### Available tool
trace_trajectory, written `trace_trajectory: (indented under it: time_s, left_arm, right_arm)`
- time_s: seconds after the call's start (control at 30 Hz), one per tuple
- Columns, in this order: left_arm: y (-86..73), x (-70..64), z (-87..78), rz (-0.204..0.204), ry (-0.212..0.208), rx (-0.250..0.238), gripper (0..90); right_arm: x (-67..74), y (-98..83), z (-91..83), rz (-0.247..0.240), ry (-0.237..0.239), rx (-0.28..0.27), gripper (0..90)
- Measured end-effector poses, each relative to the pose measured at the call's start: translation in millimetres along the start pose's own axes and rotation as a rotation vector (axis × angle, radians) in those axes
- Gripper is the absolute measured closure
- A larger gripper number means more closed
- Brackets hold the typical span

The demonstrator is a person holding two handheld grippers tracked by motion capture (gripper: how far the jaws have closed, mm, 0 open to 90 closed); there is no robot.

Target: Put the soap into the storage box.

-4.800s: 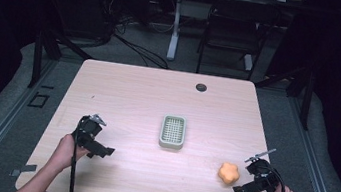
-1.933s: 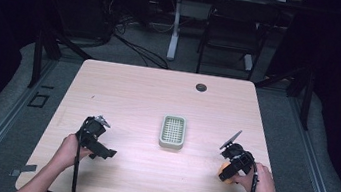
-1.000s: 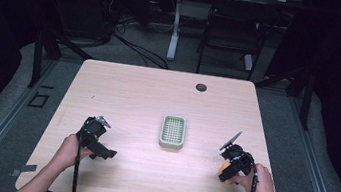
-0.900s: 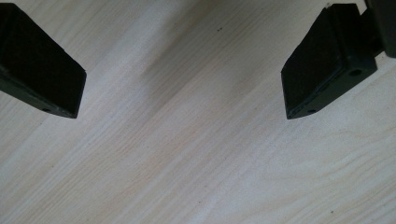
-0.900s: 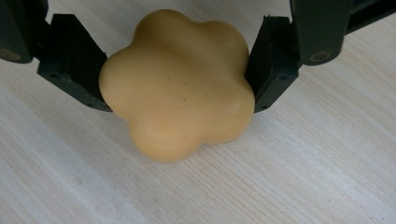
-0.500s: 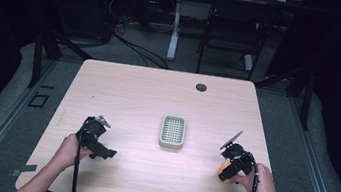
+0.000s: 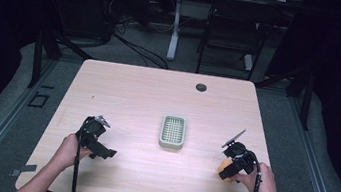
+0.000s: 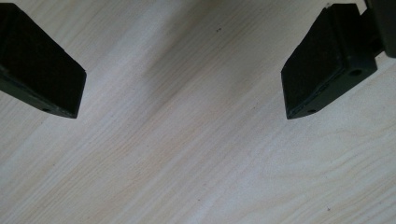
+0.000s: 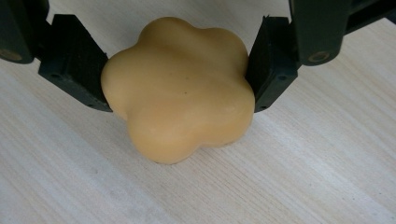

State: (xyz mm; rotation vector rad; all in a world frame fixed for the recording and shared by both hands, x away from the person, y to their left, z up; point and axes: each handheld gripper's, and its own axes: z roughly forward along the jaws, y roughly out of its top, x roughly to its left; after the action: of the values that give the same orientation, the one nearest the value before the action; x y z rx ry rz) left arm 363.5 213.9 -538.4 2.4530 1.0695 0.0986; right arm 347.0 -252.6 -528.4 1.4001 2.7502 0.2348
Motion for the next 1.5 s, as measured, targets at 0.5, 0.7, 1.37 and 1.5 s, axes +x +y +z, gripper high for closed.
trace_trajectory:
  time_s: [0.5,0.7,1.37,1.5]
  left_arm:
    - [0.4,-0.8,0.7,0.0,0.005,-0.002,0.1]
    - [0.5,-1.4,1.4,0.0,0.003,-0.002,0.1]
    - [1.8,-1.5,1.8,0.01,-0.001,0.005,0.1]
    - [1.9,-1.7,2.0,0.01,-0.001,0.005,0.1]
  right_arm:
    - [-0.4,1.5,-7.9,-0.009,-0.02,-0.002,26.7]
    - [-0.9,2.7,-8.5,-0.022,-0.02,0.014,26.6]
    - [3.9,24.5,-15.5,-0.058,-0.019,0.006,26.7]
    - [5.5,30.3,-15.6,-0.065,-0.018,0.001,26.7]
